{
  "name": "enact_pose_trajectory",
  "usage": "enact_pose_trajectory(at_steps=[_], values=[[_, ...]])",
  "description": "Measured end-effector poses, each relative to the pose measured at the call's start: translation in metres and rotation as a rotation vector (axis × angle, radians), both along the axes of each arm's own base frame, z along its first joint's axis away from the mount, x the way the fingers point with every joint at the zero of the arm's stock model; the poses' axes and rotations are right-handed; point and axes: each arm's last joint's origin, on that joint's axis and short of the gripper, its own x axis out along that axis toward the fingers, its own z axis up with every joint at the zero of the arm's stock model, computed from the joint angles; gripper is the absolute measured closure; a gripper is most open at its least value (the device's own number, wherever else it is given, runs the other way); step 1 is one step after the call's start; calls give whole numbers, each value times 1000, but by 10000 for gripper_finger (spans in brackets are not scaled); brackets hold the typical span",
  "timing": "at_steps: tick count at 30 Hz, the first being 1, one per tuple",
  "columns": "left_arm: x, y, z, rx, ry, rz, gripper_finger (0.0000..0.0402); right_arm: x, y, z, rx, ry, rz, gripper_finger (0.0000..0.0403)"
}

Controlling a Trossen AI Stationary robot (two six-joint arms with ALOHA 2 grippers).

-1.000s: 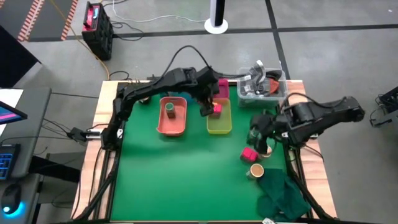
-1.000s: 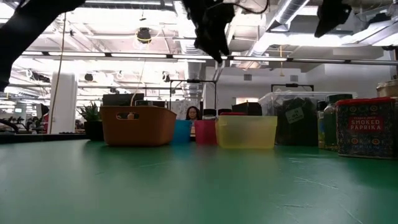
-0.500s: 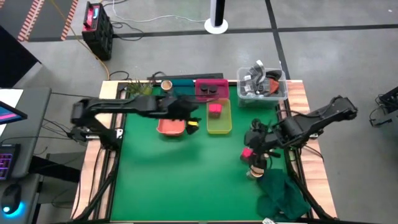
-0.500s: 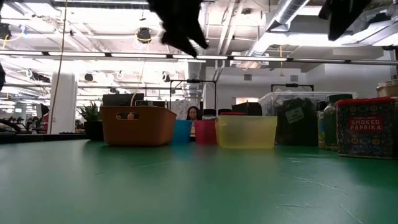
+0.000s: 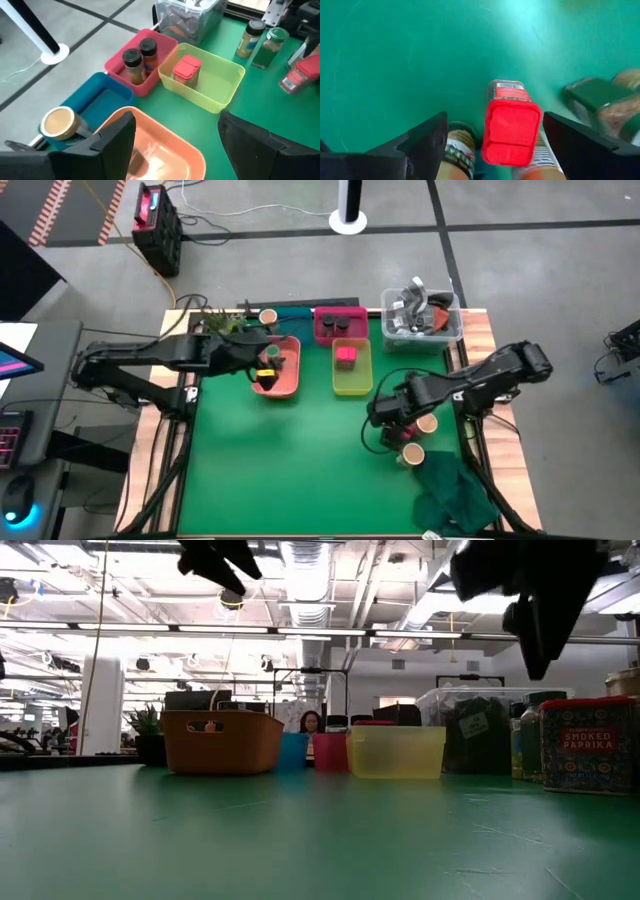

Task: Sort spices by type
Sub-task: Put the red seasoning can into the yellow bin

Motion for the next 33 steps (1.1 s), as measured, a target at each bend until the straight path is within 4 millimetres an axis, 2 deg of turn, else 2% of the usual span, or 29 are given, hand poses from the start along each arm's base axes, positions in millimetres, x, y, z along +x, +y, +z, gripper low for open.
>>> enact_pose_trajectory(at_steps=[5,11,18,24,33], values=[[-16,0,6,21,17,-17,132,5,-10,-12,4,101,-138,51],[-24,0,8,43,41,-36,132,7,-15,-18,43,154,-219,51],[-24,-1,7,59,66,-64,132,7,-15,-18,75,157,-202,51],[-24,-1,7,61,67,-65,132,0,-16,-34,69,199,-179,51],[-24,-1,8,58,64,-63,132,0,-17,-53,81,149,-123,59]])
